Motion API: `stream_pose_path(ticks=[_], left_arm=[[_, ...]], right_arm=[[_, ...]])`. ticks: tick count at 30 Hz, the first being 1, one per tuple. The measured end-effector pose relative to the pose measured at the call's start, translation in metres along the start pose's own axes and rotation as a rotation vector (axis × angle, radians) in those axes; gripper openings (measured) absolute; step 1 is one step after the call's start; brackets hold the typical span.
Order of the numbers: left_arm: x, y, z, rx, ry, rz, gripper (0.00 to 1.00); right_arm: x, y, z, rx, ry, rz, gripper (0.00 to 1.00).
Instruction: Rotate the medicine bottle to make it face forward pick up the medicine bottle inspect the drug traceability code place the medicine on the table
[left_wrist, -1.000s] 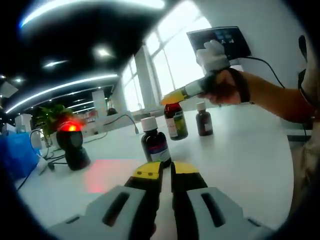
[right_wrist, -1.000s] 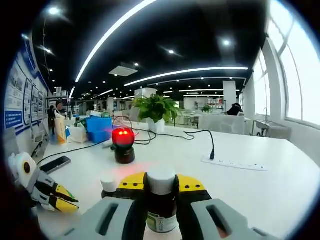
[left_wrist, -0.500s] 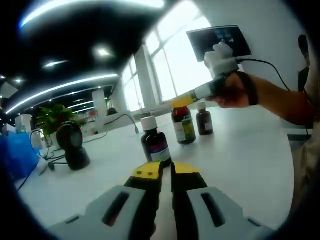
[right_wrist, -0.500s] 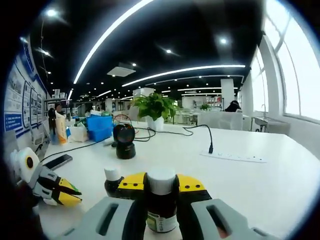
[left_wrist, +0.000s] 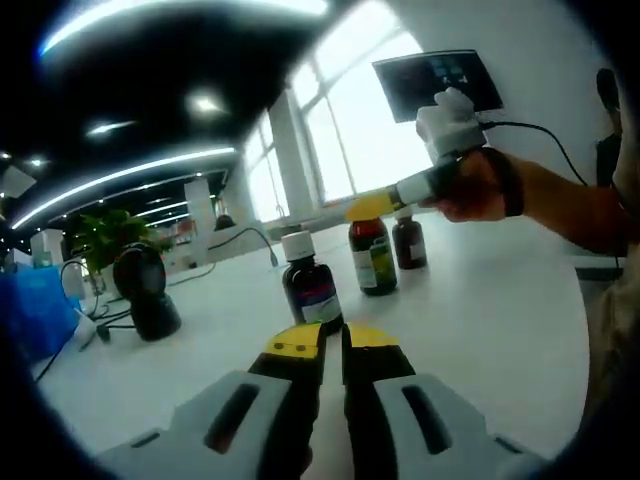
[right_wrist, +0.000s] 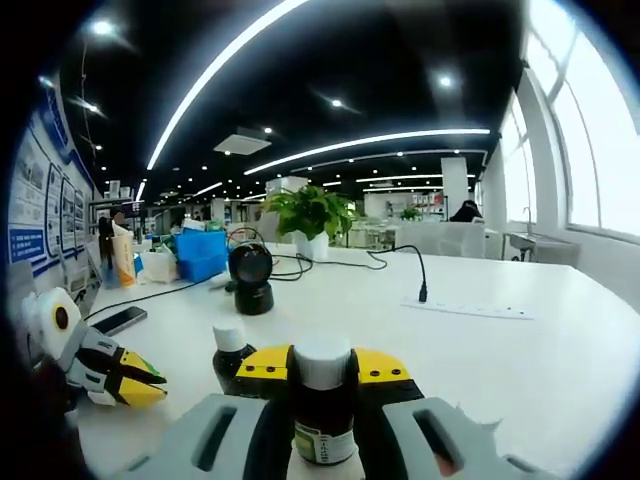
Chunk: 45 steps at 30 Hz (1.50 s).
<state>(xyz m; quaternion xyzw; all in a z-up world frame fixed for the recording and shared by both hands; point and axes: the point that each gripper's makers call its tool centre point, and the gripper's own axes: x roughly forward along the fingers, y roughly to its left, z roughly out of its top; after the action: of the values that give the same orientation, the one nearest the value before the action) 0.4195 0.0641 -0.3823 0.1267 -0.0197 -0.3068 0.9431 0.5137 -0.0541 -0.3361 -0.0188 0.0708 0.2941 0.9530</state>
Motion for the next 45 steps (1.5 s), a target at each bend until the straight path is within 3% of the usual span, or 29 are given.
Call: stream_pose_path(ticks=[14,29,45], left_arm=[[0.0002,-0.0003,-0.0003,0.004,0.003,0.000,0.00],[0.0005,-0.0016,-0.0004,0.008,0.003,-0.008,0.00],[0.0004,-0.0022,-0.0001,0.007,0.002,-0.010,0.00]], right_arm=[[-0.0010,0.0021,0.0002,-0.064,-0.018,-0.021,0.17],[-0.0007,0.0011,0.0006,-0.030,-0.039,-0.030,0.17],[-0.0015,0.0001,0.0049,-0.084,-0.059,-0.052,0.21]])
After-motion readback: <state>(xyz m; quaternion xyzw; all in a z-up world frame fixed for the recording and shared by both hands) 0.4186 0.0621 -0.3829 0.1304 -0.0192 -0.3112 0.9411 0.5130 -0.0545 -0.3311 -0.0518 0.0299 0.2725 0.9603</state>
